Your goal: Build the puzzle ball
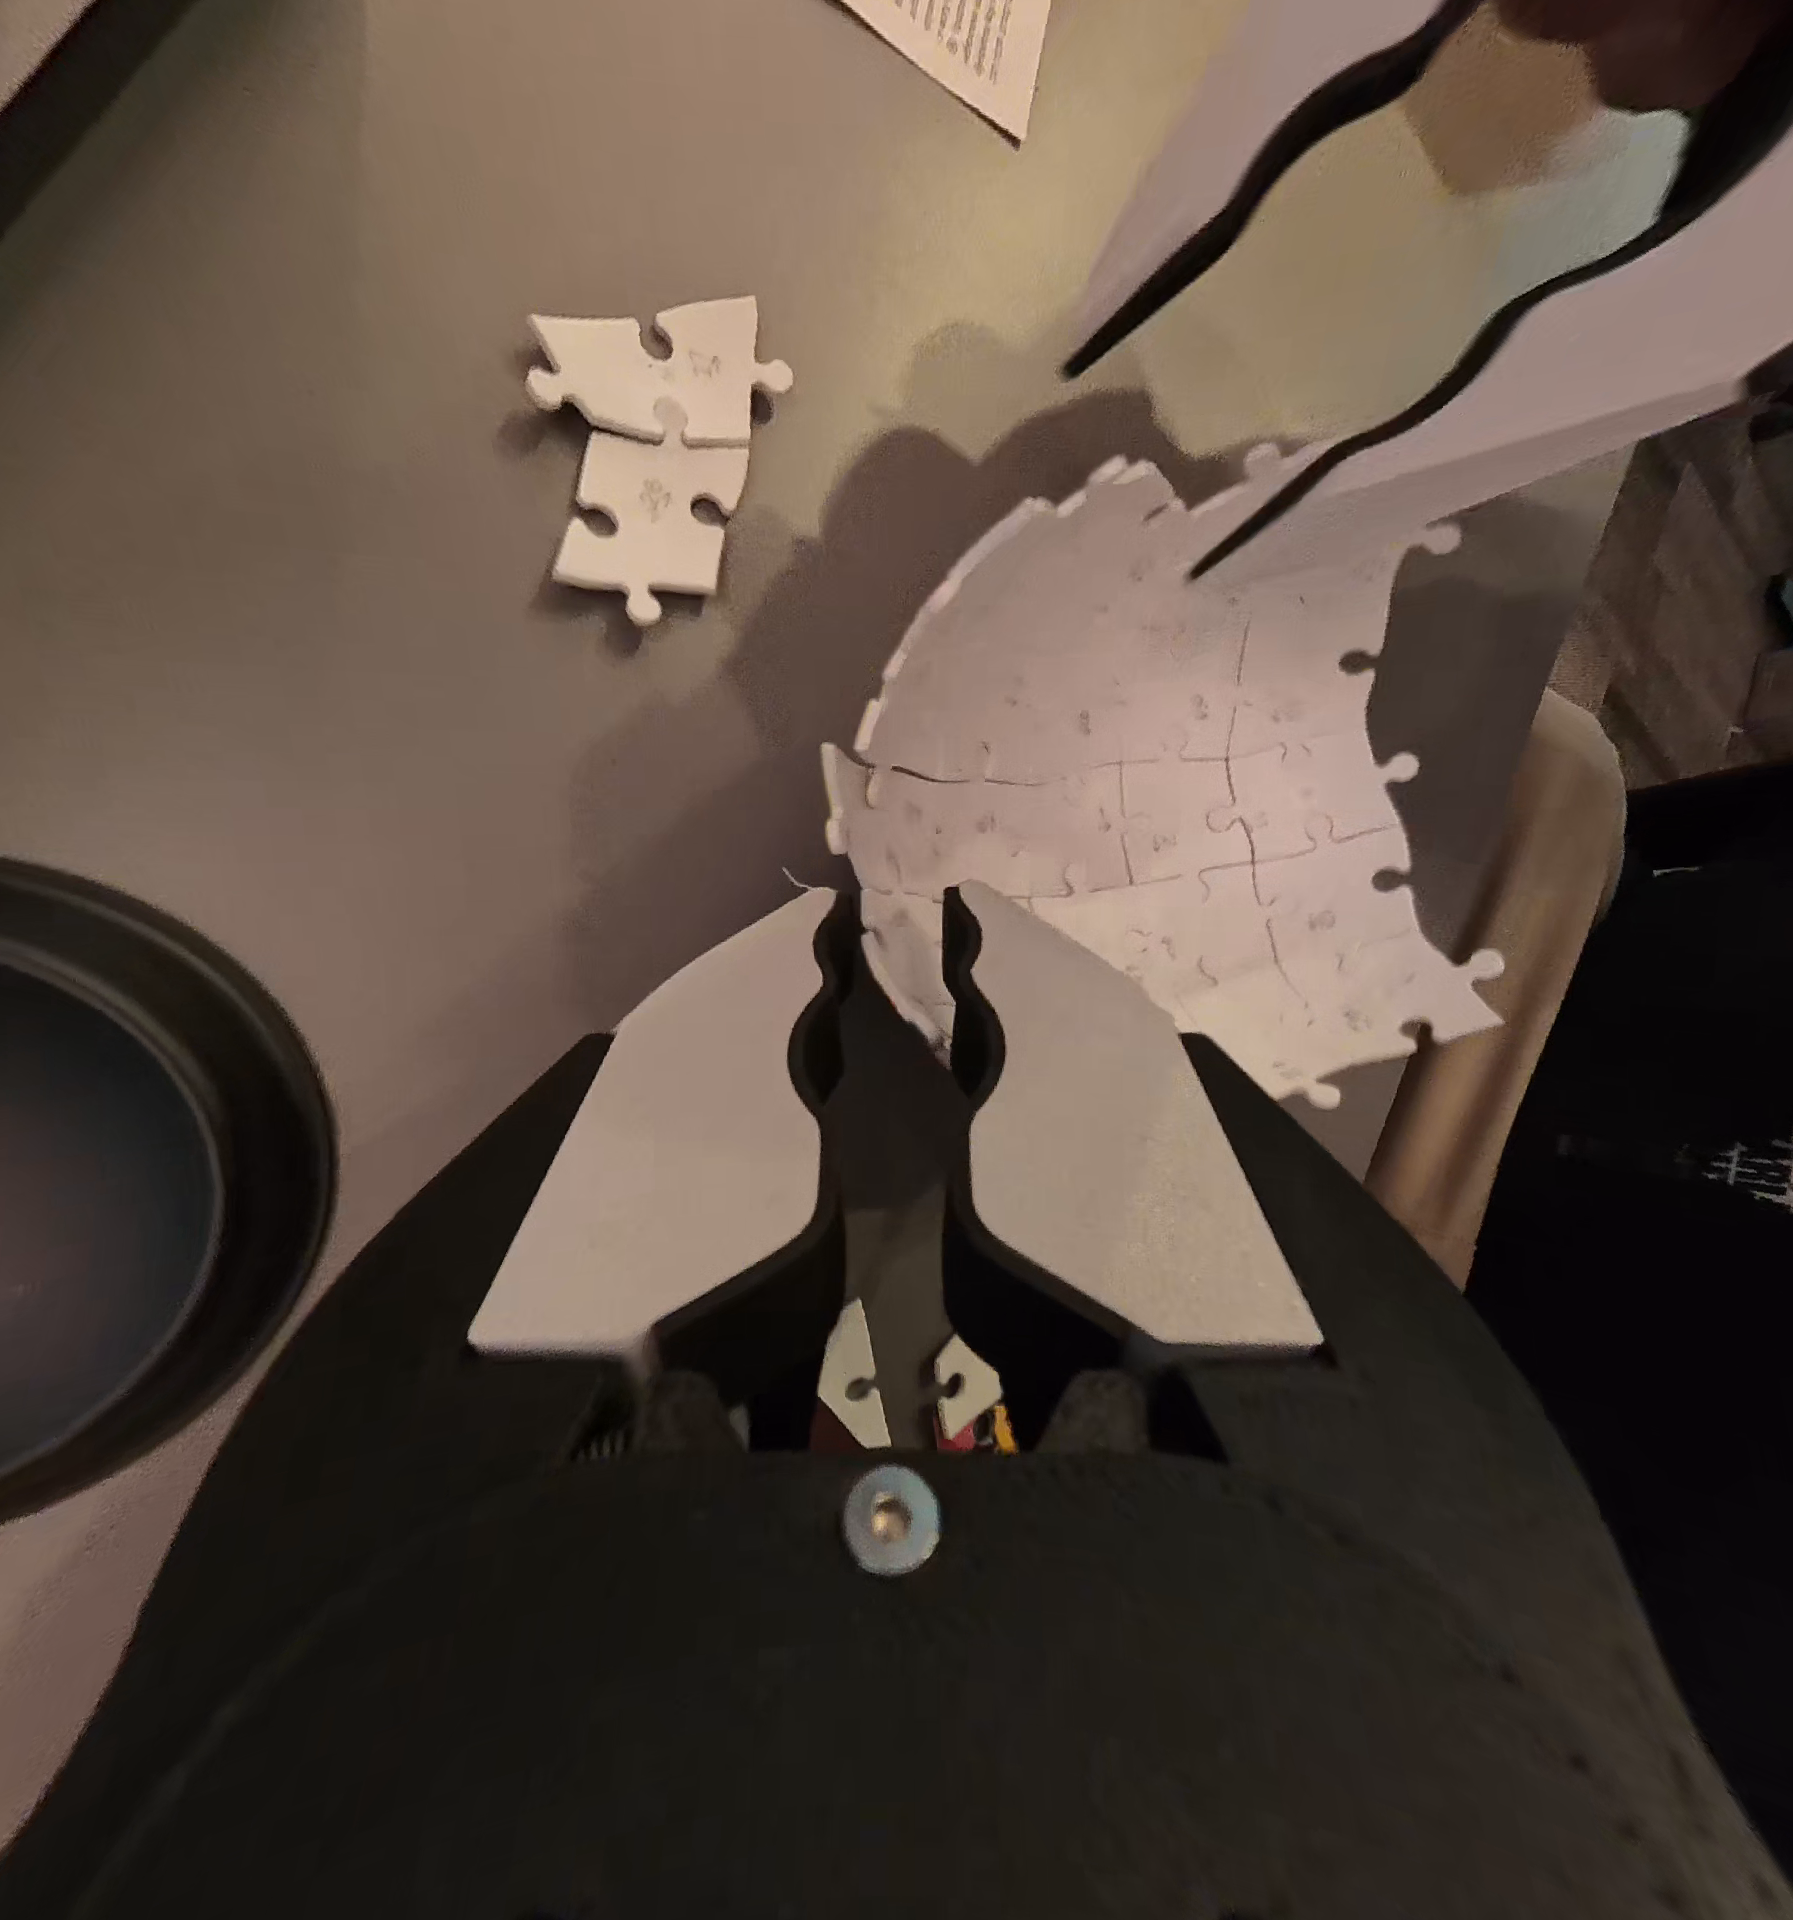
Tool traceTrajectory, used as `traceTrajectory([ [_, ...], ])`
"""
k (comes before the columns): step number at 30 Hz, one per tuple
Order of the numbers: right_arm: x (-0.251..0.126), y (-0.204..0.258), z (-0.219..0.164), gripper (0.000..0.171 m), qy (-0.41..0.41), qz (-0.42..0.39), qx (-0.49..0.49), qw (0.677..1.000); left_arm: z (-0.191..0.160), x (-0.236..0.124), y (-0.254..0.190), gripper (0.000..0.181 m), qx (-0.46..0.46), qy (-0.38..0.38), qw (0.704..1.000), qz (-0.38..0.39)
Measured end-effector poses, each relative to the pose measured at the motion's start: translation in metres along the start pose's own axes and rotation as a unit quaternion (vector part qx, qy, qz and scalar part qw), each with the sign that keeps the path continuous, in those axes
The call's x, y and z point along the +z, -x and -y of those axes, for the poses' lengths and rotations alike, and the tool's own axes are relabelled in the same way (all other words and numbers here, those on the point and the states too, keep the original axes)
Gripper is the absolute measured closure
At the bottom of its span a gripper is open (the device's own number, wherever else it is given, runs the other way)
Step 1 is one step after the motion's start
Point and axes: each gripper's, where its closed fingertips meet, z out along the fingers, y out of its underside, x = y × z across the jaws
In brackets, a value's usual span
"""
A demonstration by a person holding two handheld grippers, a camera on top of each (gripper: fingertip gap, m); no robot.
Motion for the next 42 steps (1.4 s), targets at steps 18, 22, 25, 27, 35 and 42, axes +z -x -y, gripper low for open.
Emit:
traceTrajectory([
  [18,0.038,-0.002,0.013,0.165,-0.031,0.089,0.025,0.995,0.021,0.012,-0.001,0.169,0.055,-0.011,0.998,-0.031],
  [22,0.038,-0.001,0.012,0.165,-0.039,0.098,0.032,0.994,0.022,0.013,-0.001,0.171,0.063,-0.015,0.997,-0.036],
  [25,0.039,-0.001,0.012,0.165,-0.044,0.103,0.037,0.993,0.023,0.015,0.0,0.176,0.062,-0.019,0.997,-0.036],
  [27,0.038,0.0,0.012,0.165,-0.046,0.105,0.037,0.993,0.022,0.015,0.0,0.177,0.062,-0.022,0.997,-0.038],
  [35,0.033,0.001,0.015,0.169,-0.069,0.122,0.049,0.989,0.025,0.011,-0.002,0.178,0.051,-0.069,0.994,-0.065],
  [42,0.031,0.003,0.015,0.17,-0.078,0.131,0.054,0.987,0.023,0.009,-0.003,0.178,0.046,-0.099,0.99,-0.088],
])
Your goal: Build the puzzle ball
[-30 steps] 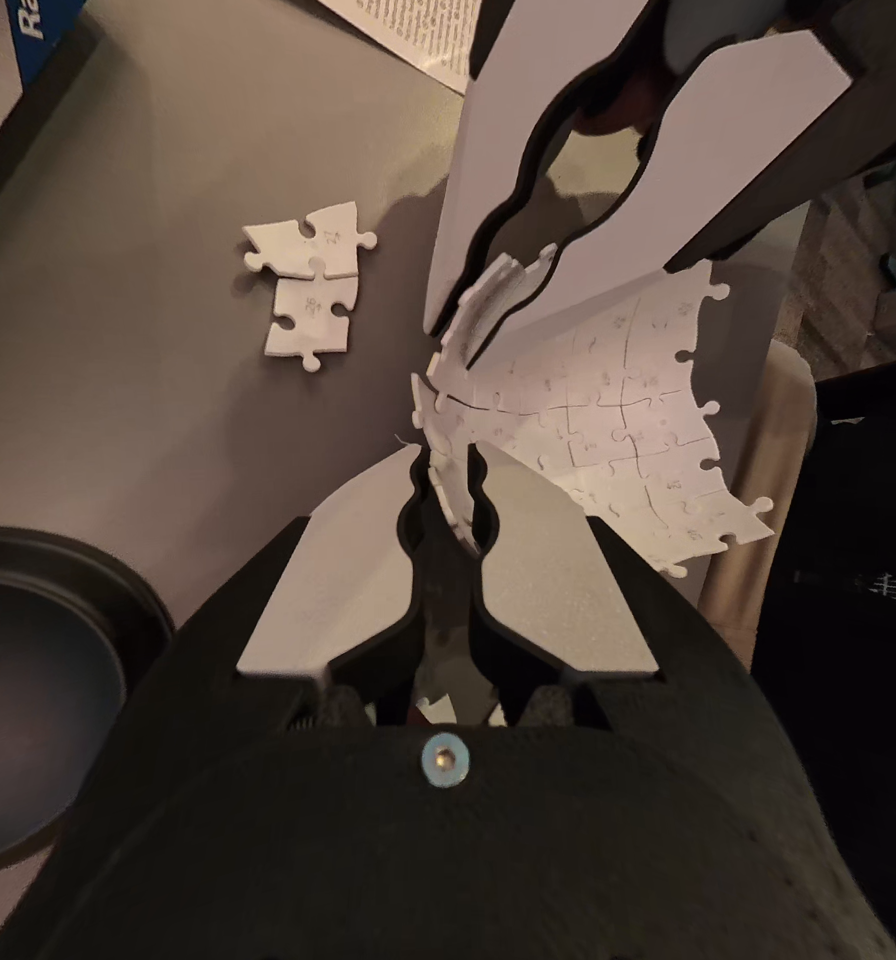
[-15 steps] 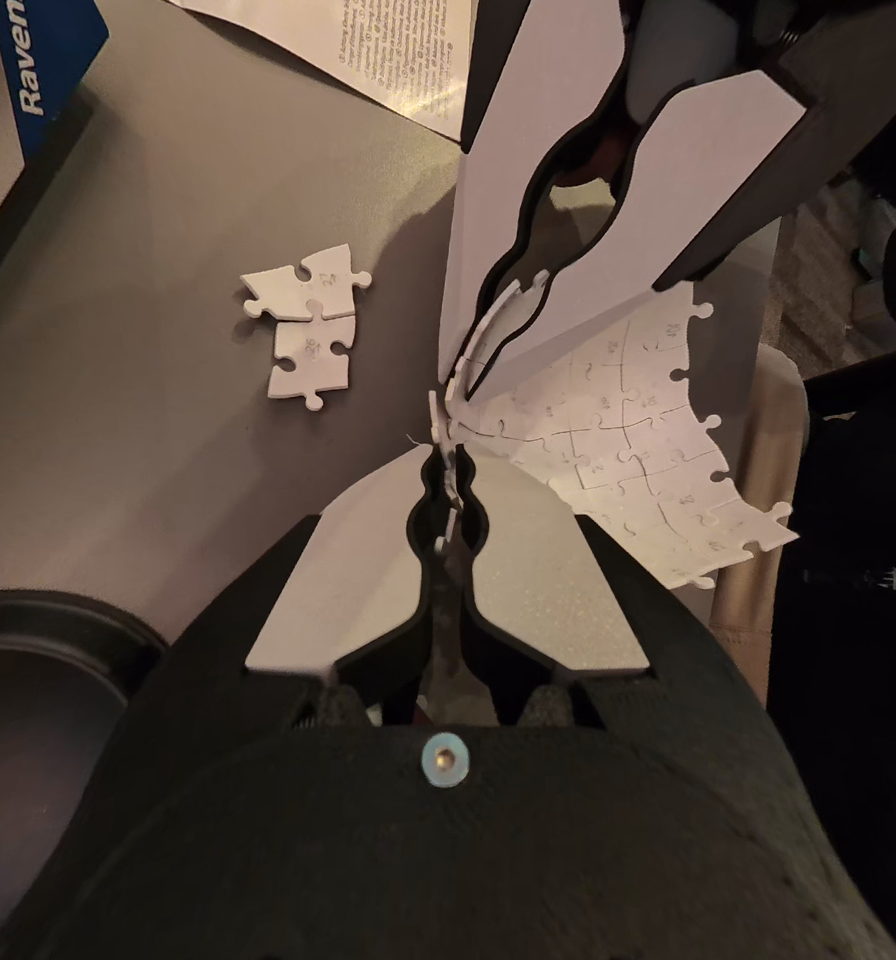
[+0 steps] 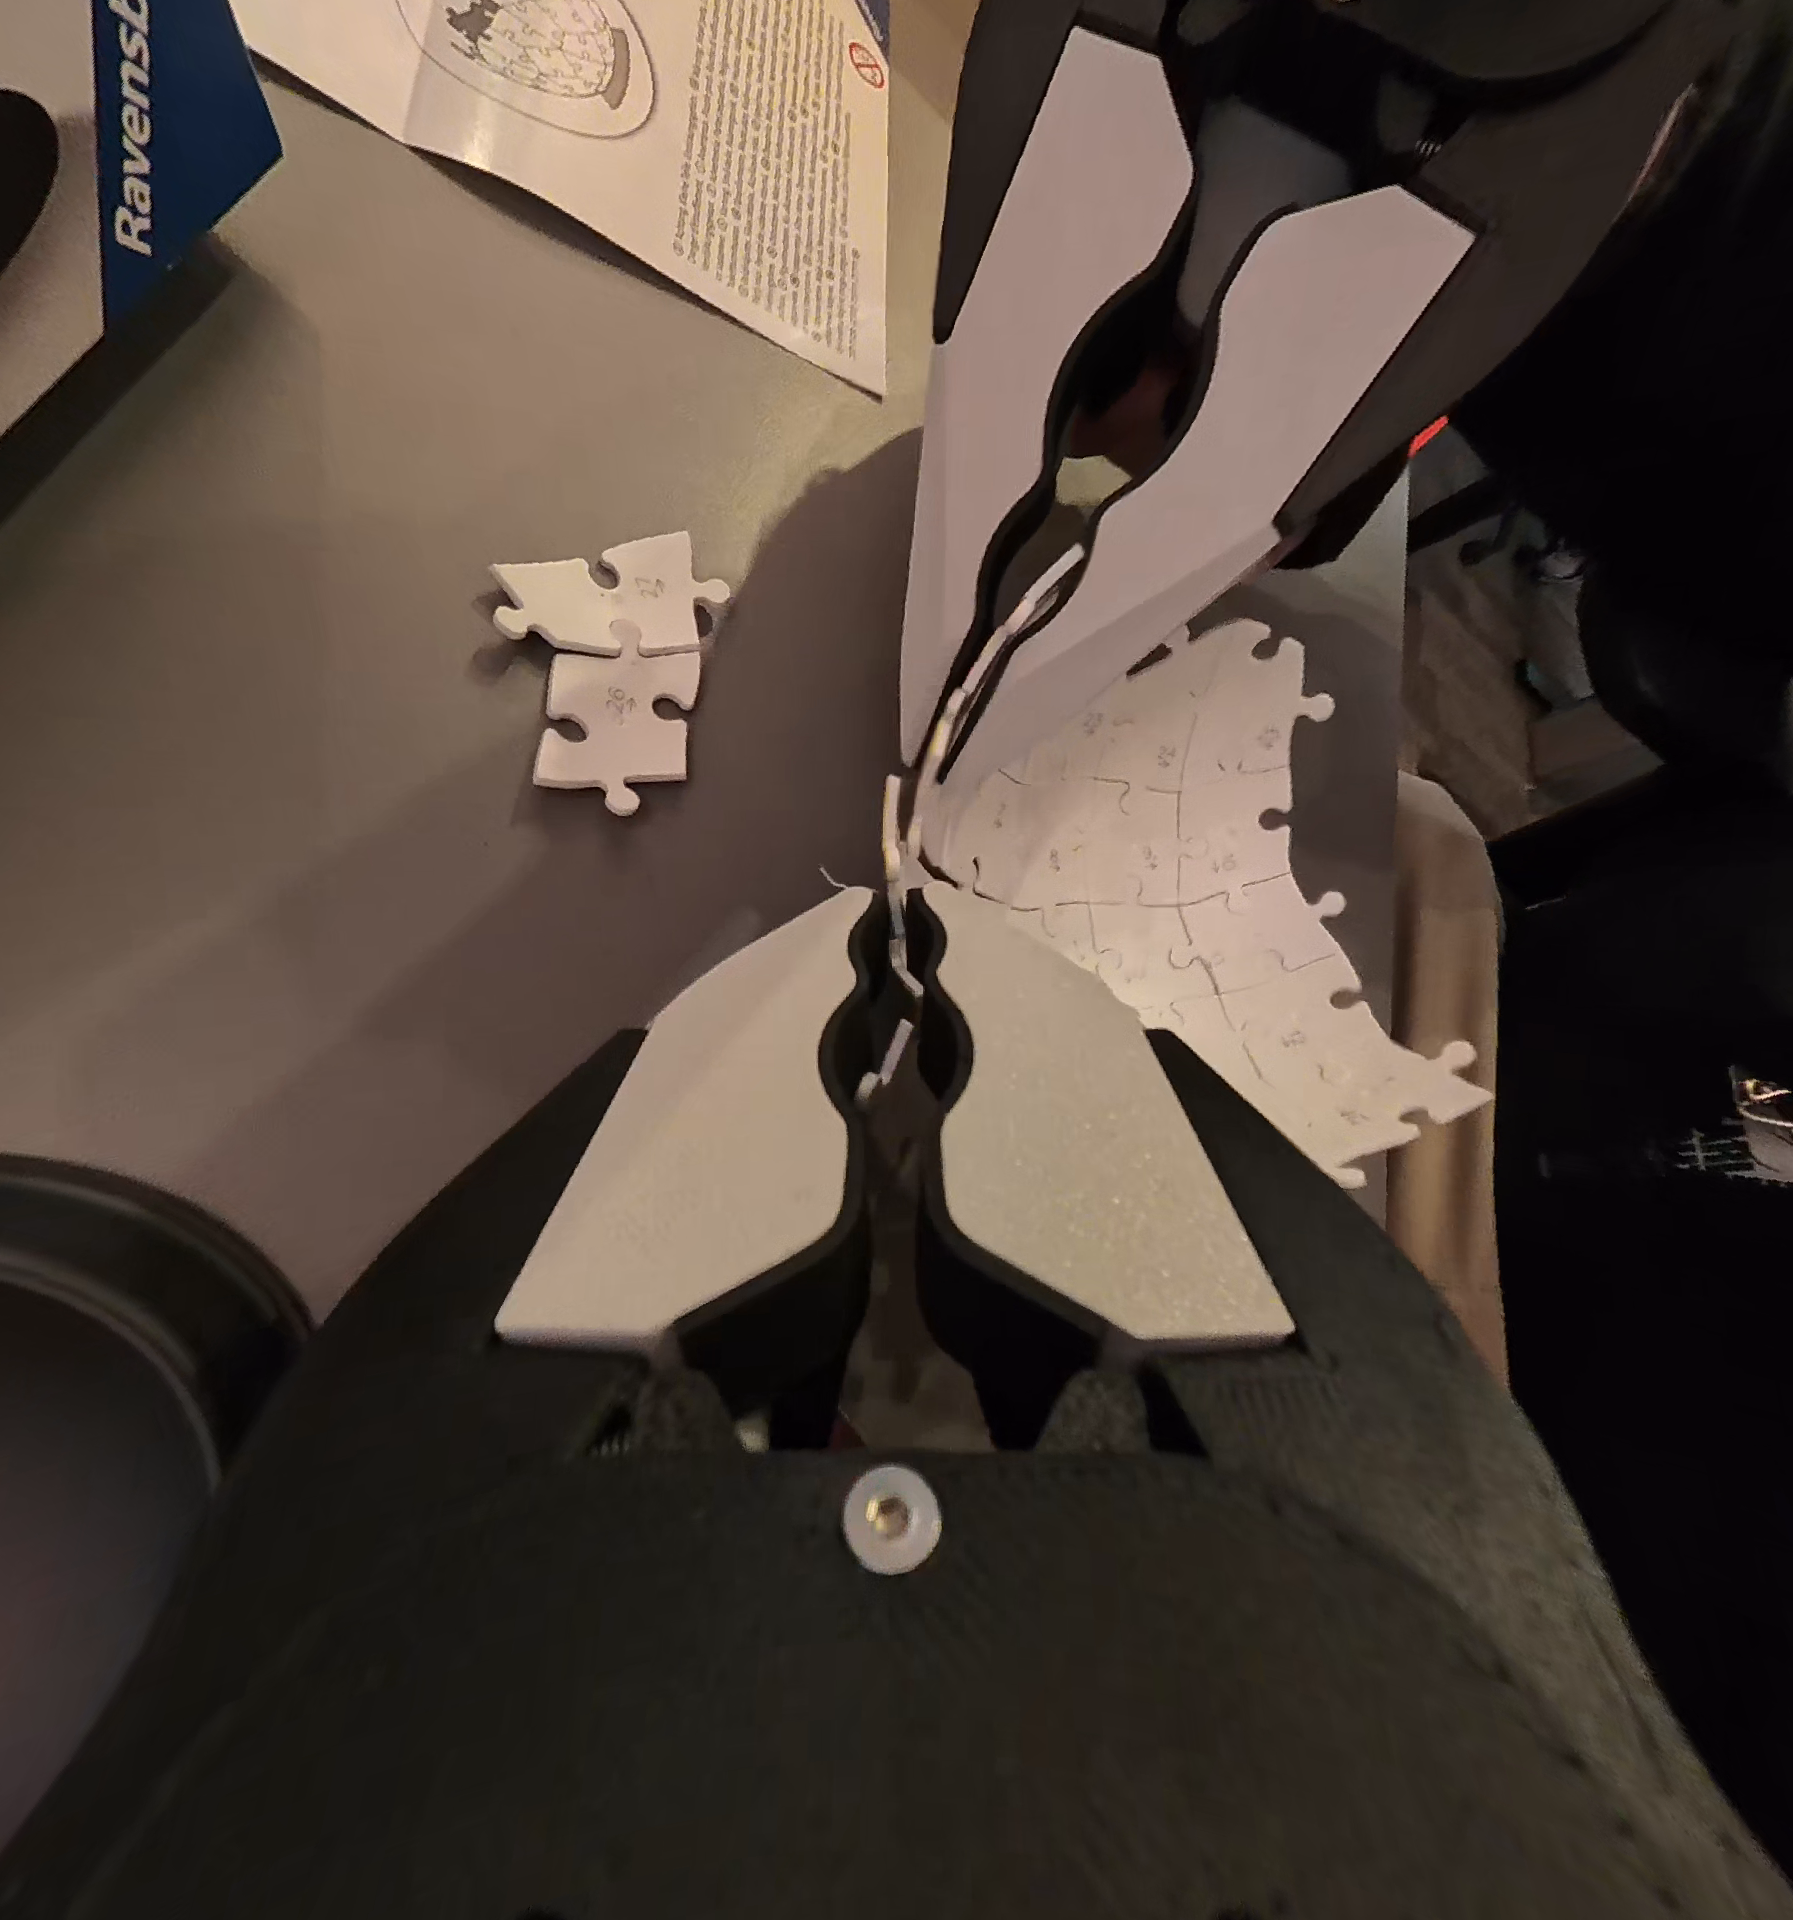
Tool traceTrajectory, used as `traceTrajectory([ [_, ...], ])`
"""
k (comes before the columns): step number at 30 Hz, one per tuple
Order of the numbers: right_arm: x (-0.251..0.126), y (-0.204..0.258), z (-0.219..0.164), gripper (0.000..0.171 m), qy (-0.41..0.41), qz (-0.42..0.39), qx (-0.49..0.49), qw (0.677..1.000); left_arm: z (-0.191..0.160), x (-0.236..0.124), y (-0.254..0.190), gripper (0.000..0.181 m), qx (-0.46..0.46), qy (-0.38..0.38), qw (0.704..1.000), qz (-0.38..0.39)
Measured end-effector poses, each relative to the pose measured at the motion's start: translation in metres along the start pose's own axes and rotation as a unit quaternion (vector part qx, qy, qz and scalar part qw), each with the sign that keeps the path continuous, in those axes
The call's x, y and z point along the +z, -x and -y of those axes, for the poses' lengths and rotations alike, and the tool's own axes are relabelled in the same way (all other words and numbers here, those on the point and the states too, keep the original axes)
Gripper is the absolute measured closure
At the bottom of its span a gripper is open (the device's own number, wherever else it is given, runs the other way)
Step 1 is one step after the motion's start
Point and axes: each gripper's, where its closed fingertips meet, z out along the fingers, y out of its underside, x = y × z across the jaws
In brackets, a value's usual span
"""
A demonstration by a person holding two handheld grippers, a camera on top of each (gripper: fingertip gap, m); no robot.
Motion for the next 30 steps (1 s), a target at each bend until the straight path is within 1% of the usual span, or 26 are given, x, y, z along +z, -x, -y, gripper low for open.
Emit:
traceTrajectory([
  [10,0.0014,0.0012,0.0005,0.171,0.001,0.005,-0.005,1.0,0.0021,-0.0005,-0.0025,0.178,0.016,-0.008,1.0,-0.008],
  [23,0.0008,0.0017,0.0021,0.171,-0.015,0.028,0.027,0.999,0.0042,-0.0028,-0.006,0.178,0.044,-0.022,0.999,-0.015],
  [30,0.0016,0.0021,0.0013,0.171,-0.019,0.036,0.038,0.998,0.003,-0.0022,-0.006,0.178,0.057,-0.016,0.998,-0.012],
])
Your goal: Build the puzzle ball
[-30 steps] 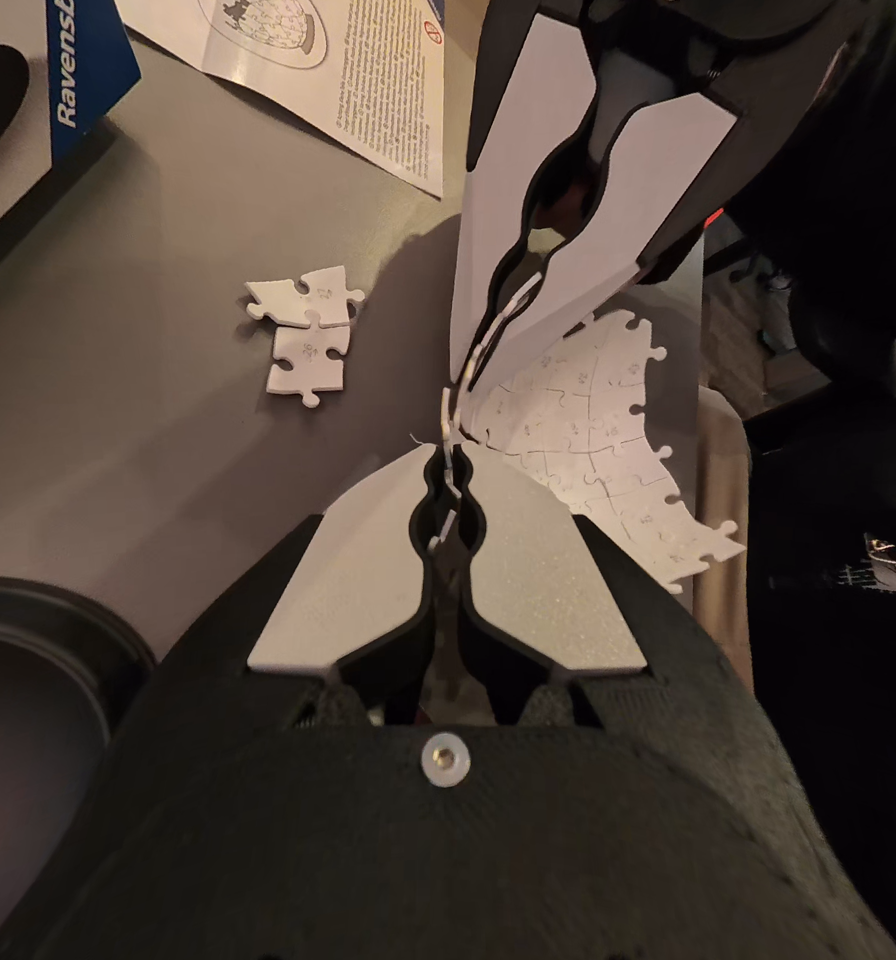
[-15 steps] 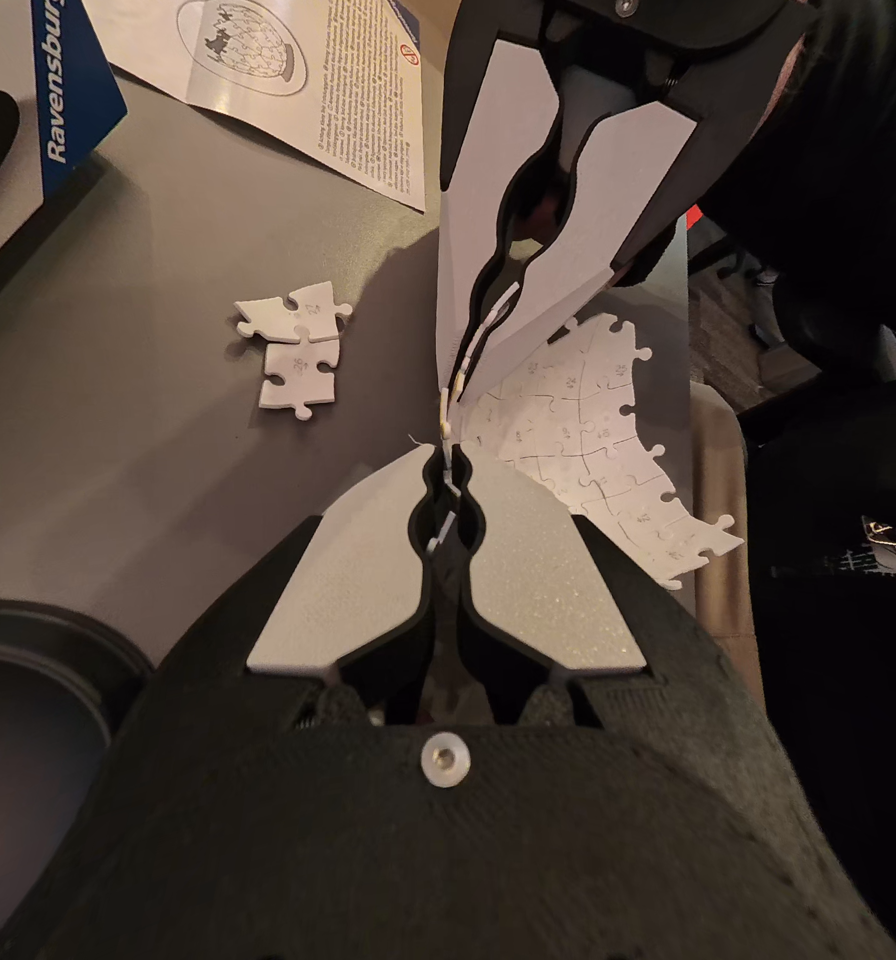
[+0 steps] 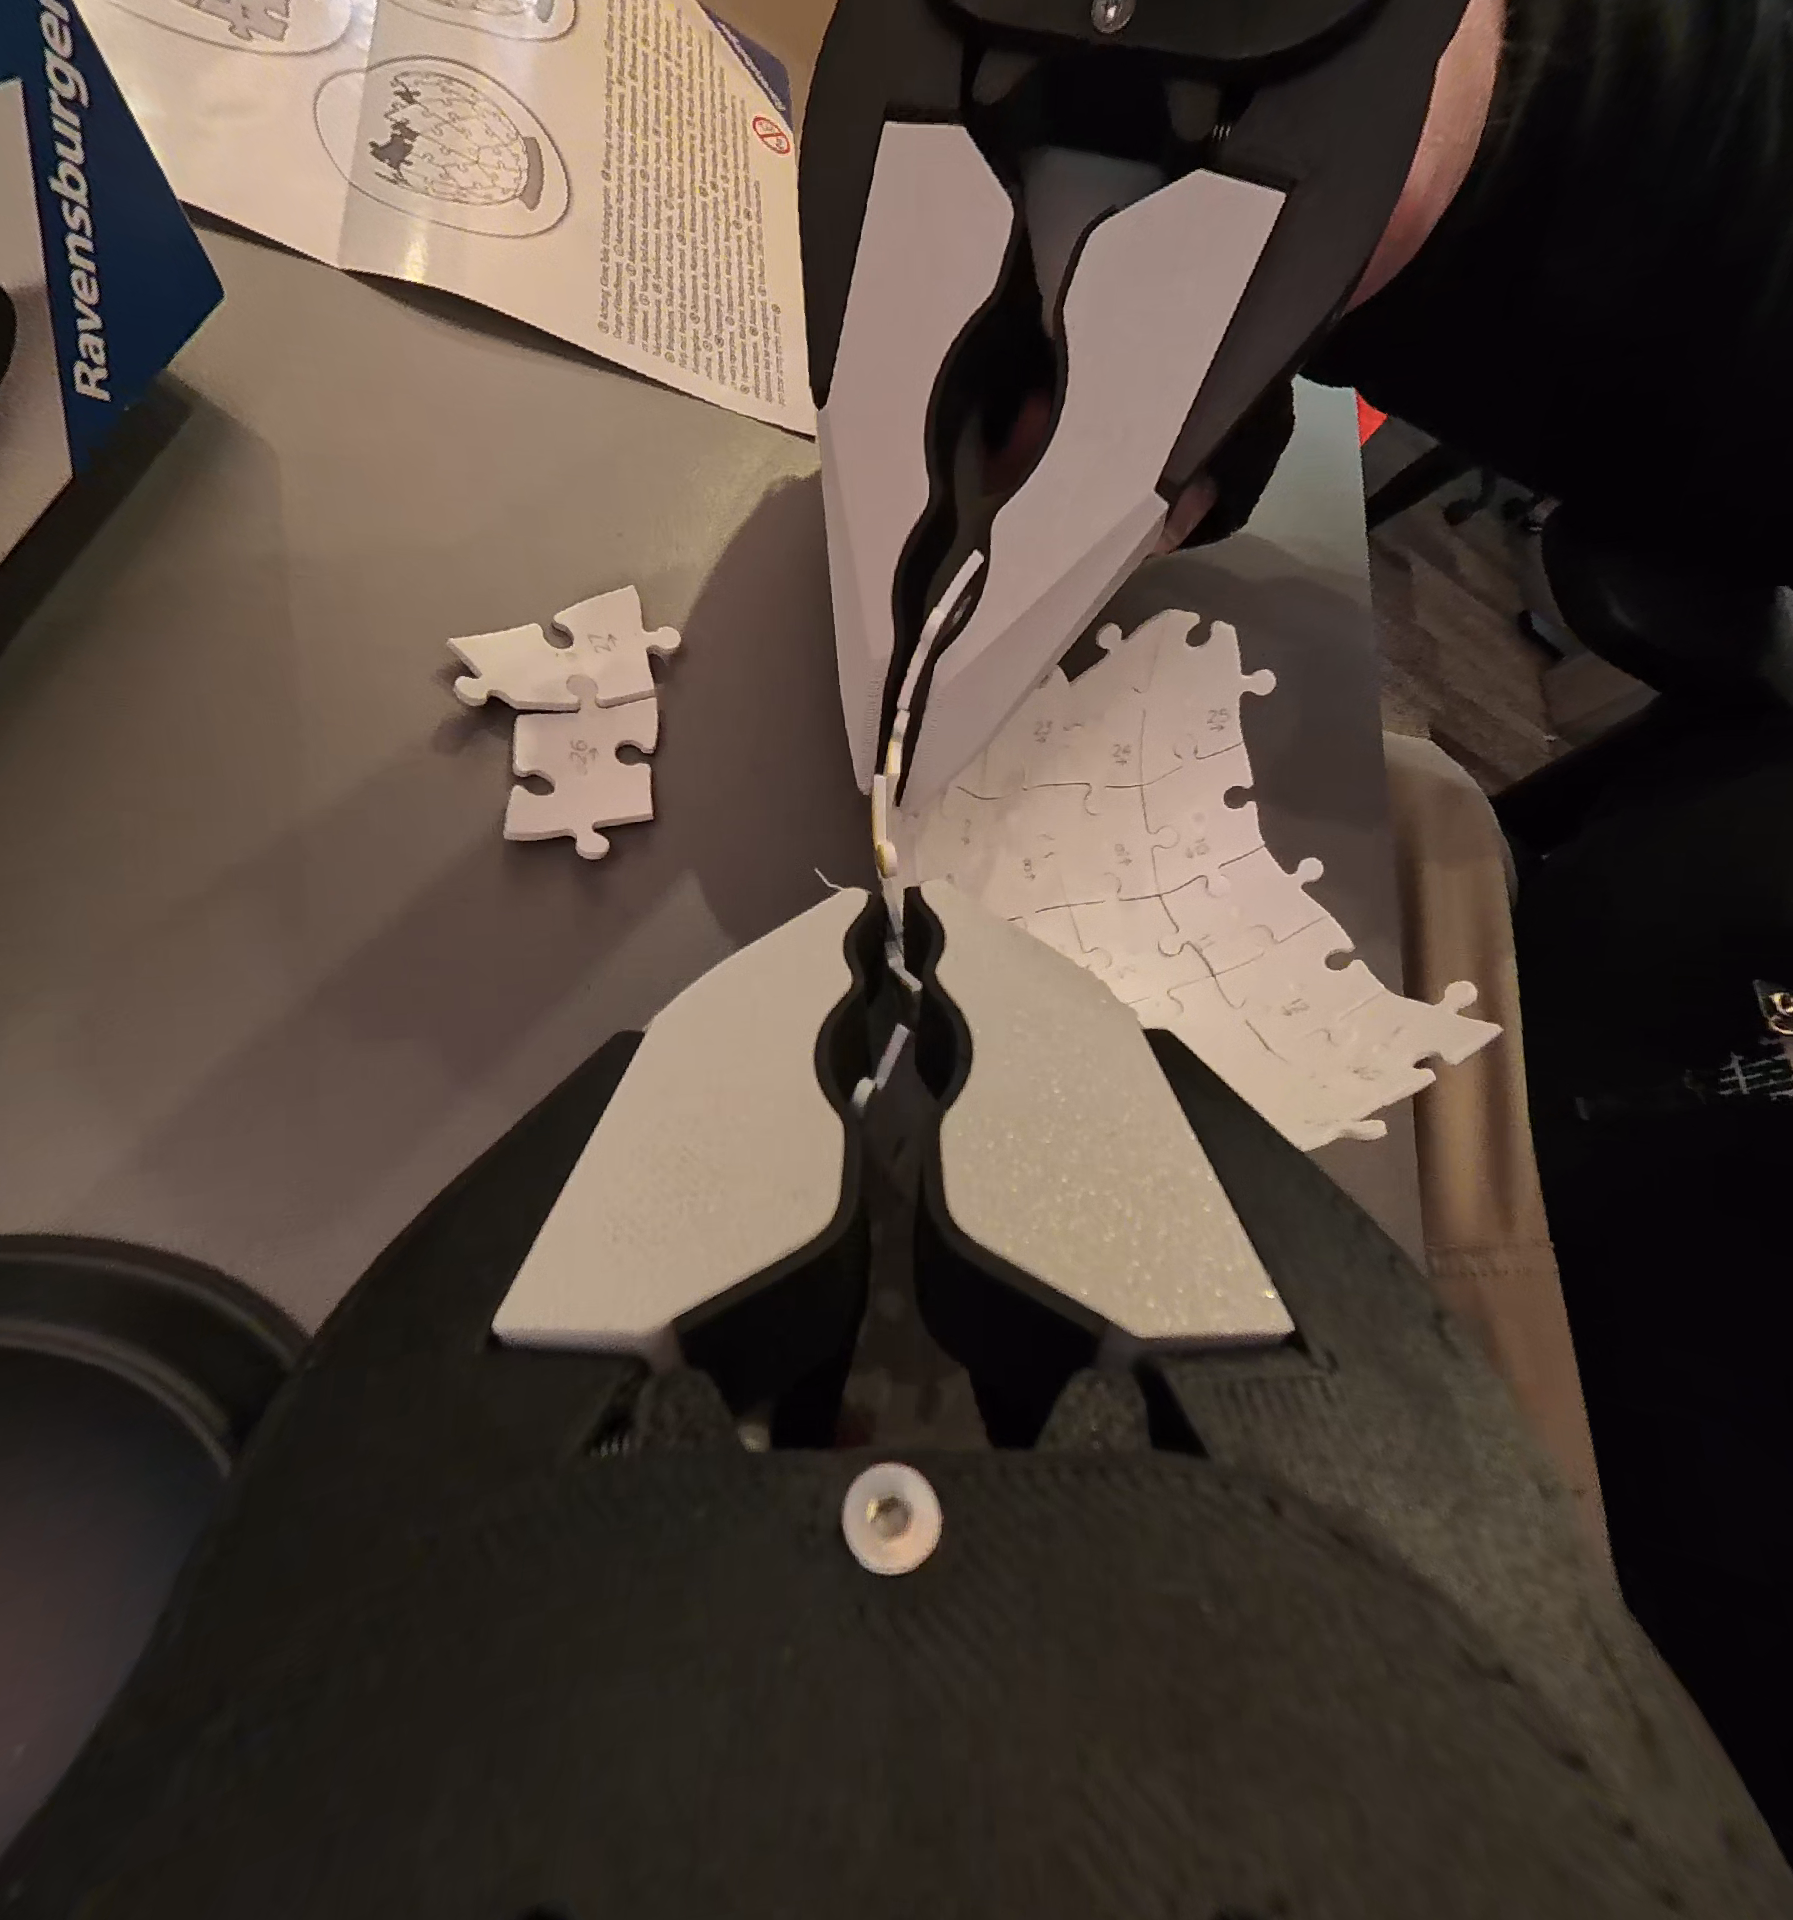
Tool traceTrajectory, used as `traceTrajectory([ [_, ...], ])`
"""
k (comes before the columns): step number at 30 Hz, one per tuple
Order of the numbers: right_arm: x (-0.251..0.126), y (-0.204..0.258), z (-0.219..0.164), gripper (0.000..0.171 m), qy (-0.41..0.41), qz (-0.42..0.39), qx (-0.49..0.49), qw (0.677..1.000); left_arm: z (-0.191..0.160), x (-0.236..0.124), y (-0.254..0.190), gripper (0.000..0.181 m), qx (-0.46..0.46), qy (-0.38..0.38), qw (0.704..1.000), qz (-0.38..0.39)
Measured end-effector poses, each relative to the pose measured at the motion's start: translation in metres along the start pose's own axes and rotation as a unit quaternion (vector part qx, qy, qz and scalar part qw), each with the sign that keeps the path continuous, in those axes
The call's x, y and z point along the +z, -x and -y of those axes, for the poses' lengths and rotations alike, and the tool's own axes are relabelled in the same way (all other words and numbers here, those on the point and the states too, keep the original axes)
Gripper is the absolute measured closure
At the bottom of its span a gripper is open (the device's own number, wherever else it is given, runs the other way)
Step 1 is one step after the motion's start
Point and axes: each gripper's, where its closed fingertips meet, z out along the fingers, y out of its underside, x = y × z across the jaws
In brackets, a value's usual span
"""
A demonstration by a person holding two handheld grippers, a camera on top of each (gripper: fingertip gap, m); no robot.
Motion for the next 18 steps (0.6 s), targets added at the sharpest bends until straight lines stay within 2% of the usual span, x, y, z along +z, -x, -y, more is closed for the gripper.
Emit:
traceTrajectory([
  [5,0.0,-0.001,0.001,0.17,0.001,-0.013,-0.008,1.0,0.0,-0.001,0.003,0.178,-0.008,0.009,1.0,0.004],
  [8,-0.001,-0.002,0.001,0.161,0.003,-0.02,-0.01,1.0,0.0,-0.004,0.004,0.171,-0.012,0.012,1.0,0.007],
  [11,0.0,-0.002,-0.001,0.164,0.007,-0.025,-0.013,1.0,0.0,-0.008,0.005,0.167,-0.021,0.008,1.0,0.007],
  [18,-0.002,-0.001,-0.002,0.165,0.008,-0.035,-0.015,0.999,-0.013,-0.024,0.009,0.159,-0.031,0.045,0.996,0.067],
])
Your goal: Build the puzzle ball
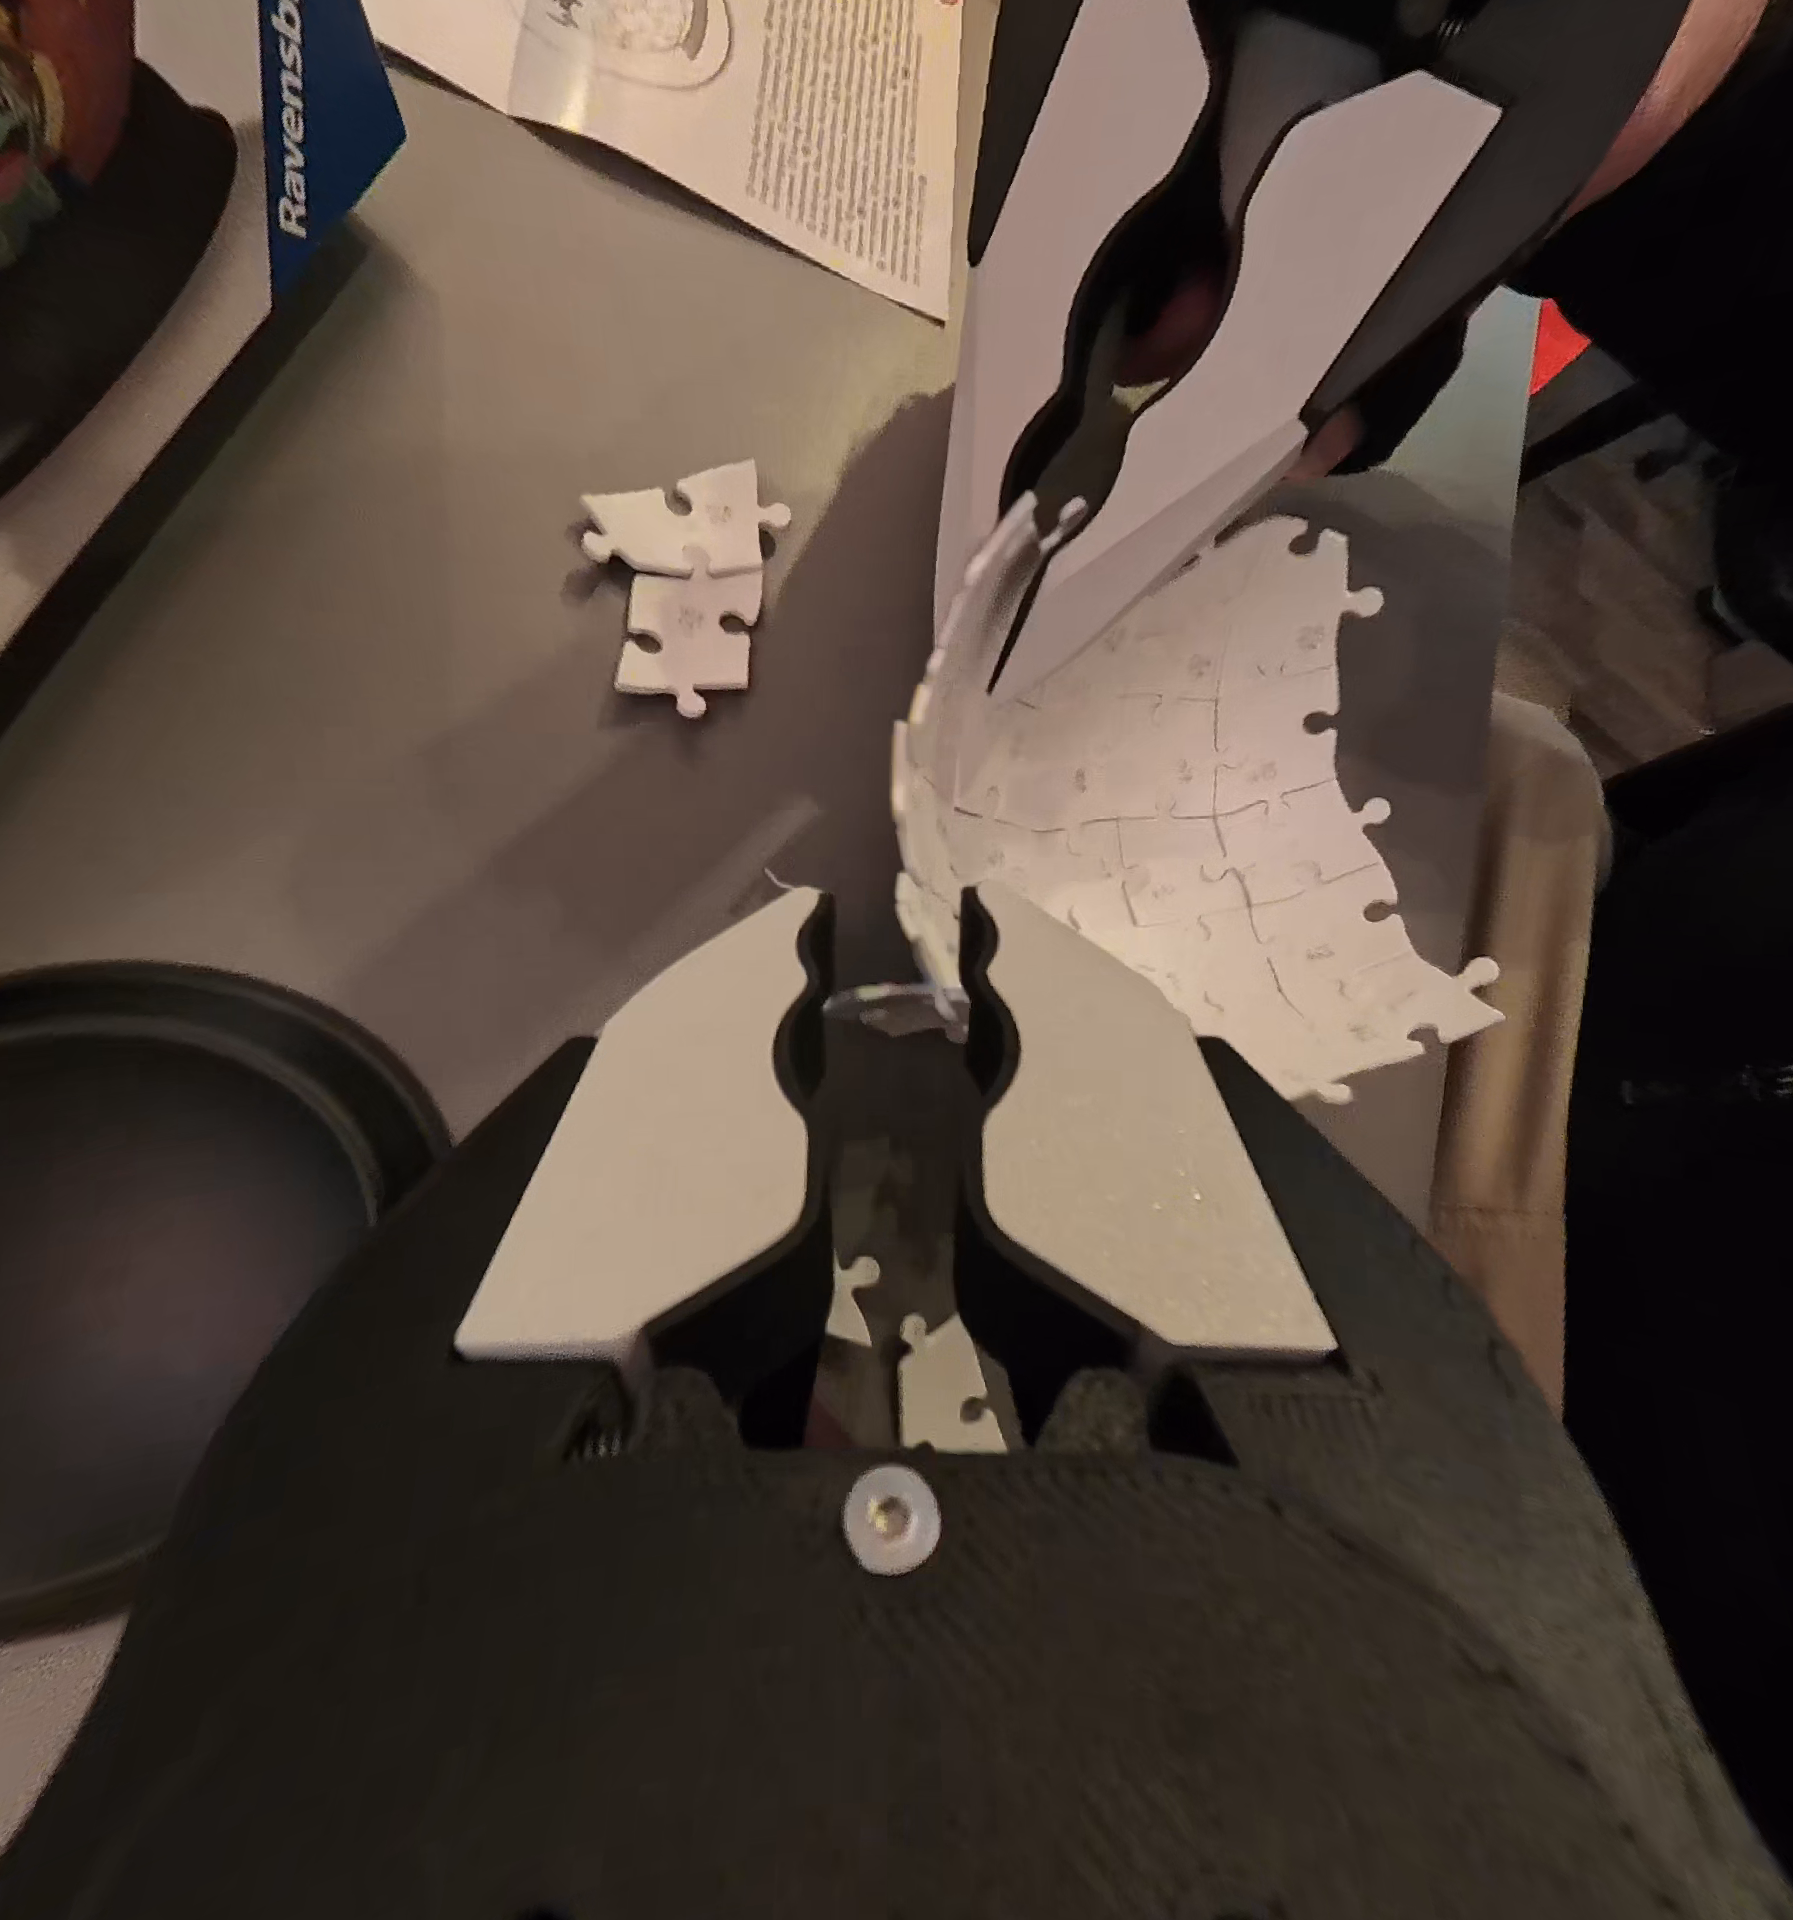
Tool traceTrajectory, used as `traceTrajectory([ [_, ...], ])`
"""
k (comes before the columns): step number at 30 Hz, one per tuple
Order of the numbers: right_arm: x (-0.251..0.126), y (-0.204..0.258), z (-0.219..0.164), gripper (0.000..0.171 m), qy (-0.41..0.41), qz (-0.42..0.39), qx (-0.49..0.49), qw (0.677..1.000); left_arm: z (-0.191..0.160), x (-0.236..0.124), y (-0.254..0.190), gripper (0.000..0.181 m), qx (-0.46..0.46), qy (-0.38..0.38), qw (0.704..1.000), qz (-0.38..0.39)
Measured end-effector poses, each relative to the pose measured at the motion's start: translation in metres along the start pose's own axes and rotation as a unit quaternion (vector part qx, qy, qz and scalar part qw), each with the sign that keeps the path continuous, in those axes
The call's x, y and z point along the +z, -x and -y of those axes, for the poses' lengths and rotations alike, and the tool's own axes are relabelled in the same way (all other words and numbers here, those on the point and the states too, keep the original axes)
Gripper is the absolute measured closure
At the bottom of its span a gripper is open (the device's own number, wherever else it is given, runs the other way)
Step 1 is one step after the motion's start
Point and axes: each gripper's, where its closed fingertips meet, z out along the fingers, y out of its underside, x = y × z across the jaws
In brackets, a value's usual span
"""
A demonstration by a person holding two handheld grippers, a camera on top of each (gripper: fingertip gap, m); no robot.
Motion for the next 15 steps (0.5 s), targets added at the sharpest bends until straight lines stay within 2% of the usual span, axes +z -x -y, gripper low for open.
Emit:
traceTrajectory([
  [7,0.002,0.001,-0.005,0.166,0.011,-0.009,-0.003,1.0,-0.015,-0.005,0.001,0.159,-0.052,-0.005,0.999,0.007],
  [15,0.0,0.002,-0.008,0.168,0.014,-0.021,-0.003,1.0,-0.019,-0.006,-0.006,0.16,-0.04,0.0,0.999,-0.017],
])
